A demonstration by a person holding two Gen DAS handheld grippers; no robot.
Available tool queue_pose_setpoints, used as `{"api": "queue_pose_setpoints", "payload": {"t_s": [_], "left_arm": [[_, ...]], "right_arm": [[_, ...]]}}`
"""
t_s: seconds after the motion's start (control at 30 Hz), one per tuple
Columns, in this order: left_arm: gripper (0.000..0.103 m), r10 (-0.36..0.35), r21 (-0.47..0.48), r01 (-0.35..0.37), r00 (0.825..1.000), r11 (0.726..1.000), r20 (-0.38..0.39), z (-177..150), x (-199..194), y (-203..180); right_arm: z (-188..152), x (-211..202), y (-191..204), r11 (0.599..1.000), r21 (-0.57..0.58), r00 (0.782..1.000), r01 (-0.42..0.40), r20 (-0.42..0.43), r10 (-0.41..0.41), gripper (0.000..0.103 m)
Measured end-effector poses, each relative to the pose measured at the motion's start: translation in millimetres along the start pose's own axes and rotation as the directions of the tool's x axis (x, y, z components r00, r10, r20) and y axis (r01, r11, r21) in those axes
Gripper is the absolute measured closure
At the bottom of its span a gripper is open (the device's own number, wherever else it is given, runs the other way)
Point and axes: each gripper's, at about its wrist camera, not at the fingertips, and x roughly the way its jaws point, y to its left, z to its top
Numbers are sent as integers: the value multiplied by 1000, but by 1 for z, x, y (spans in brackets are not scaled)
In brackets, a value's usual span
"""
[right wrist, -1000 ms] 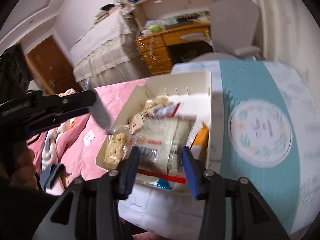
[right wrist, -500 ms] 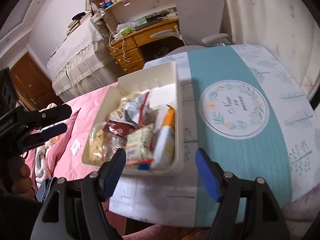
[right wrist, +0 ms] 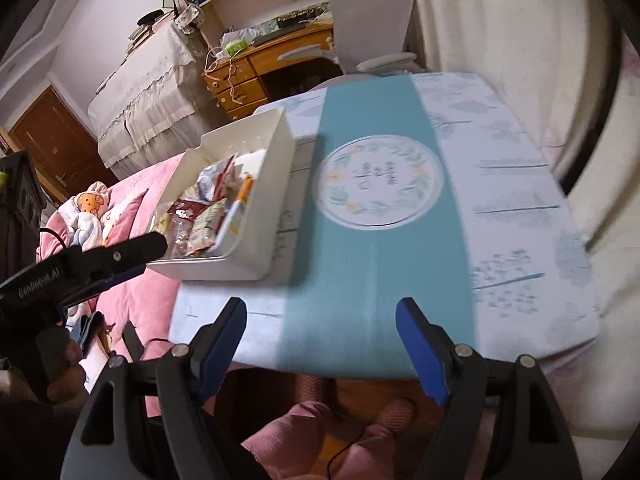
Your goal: Organize snacks
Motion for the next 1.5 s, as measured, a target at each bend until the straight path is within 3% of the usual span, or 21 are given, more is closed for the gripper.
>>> {"api": "queue_pose_setpoints", "payload": {"t_s": [0.17,0.33,0.5,0.63,0.87,1.03,1.17,1.5], "left_arm": [[23,22,80,-22,1000,997,3,1,-11,-45],[23,29,92,-29,1000,995,2,14,-27,-69],[23,115,139,-120,992,983,44,25,-51,-89],[19,232,172,-246,968,954,94,25,-67,-101],[11,341,170,-371,922,913,181,20,-78,-110],[6,367,152,-400,908,904,203,20,-76,-114],[6,377,142,-407,905,902,199,20,-68,-118],[6,396,153,-429,895,890,203,24,-46,-138]], "right_arm": [[6,-33,-26,999,26,999,39,23,-40,20],[19,-62,-32,999,27,999,43,28,-44,18],[33,-89,-26,999,23,999,27,36,-28,14],[43,-106,-16,999,40,999,36,36,-38,10],[40,-105,-10,990,54,990,131,48,-133,3],[41,-98,-21,988,79,990,134,43,-138,1],[44,-99,-20,987,42,984,157,80,-160,0],[53,-95,-37,984,4,981,177,74,-177,0]]}}
